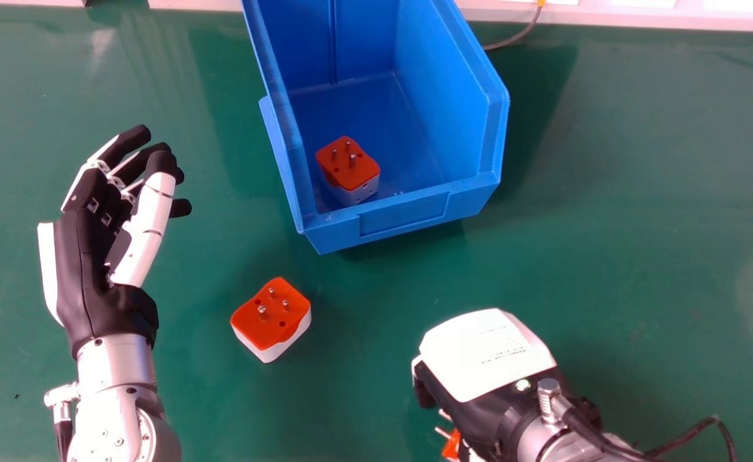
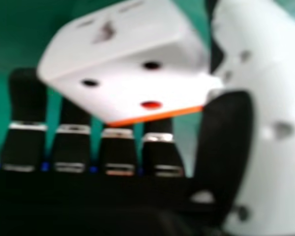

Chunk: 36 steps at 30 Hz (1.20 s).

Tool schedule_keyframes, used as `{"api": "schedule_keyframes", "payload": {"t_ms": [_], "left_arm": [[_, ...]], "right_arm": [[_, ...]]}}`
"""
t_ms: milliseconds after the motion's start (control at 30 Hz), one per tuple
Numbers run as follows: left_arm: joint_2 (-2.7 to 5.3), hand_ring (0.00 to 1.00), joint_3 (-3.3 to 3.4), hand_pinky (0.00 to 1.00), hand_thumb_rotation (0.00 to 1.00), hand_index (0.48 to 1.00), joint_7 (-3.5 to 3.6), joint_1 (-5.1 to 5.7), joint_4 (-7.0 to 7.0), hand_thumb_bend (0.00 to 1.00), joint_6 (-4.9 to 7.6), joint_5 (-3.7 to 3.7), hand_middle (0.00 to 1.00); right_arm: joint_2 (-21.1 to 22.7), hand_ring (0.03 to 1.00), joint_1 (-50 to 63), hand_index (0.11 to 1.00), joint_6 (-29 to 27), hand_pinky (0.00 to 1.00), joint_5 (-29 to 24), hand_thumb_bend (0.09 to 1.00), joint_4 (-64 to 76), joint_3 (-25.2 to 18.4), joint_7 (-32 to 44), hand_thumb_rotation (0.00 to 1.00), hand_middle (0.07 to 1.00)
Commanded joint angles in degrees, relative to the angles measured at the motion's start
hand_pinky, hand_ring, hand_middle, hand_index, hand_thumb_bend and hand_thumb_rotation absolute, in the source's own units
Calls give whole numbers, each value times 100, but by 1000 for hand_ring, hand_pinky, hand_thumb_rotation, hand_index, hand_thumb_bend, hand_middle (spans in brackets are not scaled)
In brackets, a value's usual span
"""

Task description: Pick all objects and put in blue box

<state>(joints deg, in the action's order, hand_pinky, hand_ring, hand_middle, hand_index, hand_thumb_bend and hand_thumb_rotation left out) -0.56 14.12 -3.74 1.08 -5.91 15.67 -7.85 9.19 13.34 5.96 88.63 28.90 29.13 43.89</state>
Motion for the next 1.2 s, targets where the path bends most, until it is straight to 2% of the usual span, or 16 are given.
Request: {"api": "schedule_keyframes", "payload": {"t_ms": [0,100,200,300,367,500,600,733,833,933,1033,1100,1167], "left_arm": [[-42,655,8,534,406,714,43,37,22,606,165,25,710],[-40,653,16,531,408,710,72,36,-7,609,208,-6,707],[-46,648,13,527,411,706,76,35,-35,607,257,27,703],[-40,647,20,525,410,705,109,34,-46,605,268,-11,701],[-49,647,34,525,410,705,108,19,-77,605,286,5,701],[-70,643,72,522,411,700,116,-26,-94,607,222,-19,696],[-81,643,93,522,411,700,132,-59,-129,607,218,-37,696],[-73,640,83,520,412,698,124,-99,-131,608,178,-55,694],[-94,637,78,520,413,697,141,-165,-194,609,174,-56,693],[-123,634,82,521,411,698,174,-244,-253,613,163,-91,693],[-139,633,62,523,409,698,134,-297,-267,618,149,-52,693],[-148,631,53,523,408,696,148,-317,-272,624,137,-67,691],[-164,631,41,523,408,696,136,-342,-293,624,137,-31,691]], "right_arm": [[-28,393,13,573,23,256,-73,575,107,31,-173,38,550],[-40,369,52,556,45,240,-157,566,94,45,-350,30,535],[-56,337,114,531,67,218,-249,553,89,49,-613,19,513],[-53,326,144,522,99,211,-295,549,100,72,-764,15,506],[-56,326,122,522,116,211,-314,549,106,95,-774,15,506],[-74,316,88,521,137,205,-317,539,77,137,-922,9,469],[-78,316,53,521,145,205,-283,539,56,153,-976,9,469],[-24,313,44,520,101,202,-384,536,47,108,-1206,7,456],[-1,313,26,520,84,202,-352,534,-6,123,-1426,6,447],[5,311,36,517,46,200,-515,532,-111,80,-1950,4,437],[1,307,20,514,-27,196,-855,530,-260,-25,-2639,3,428],[1,304,-5,512,-93,193,-1134,529,-337,-91,-2979,3,421],[48,304,-61,512,-217,193,-1385,529,-442,-139,-3355,3,421]]}}
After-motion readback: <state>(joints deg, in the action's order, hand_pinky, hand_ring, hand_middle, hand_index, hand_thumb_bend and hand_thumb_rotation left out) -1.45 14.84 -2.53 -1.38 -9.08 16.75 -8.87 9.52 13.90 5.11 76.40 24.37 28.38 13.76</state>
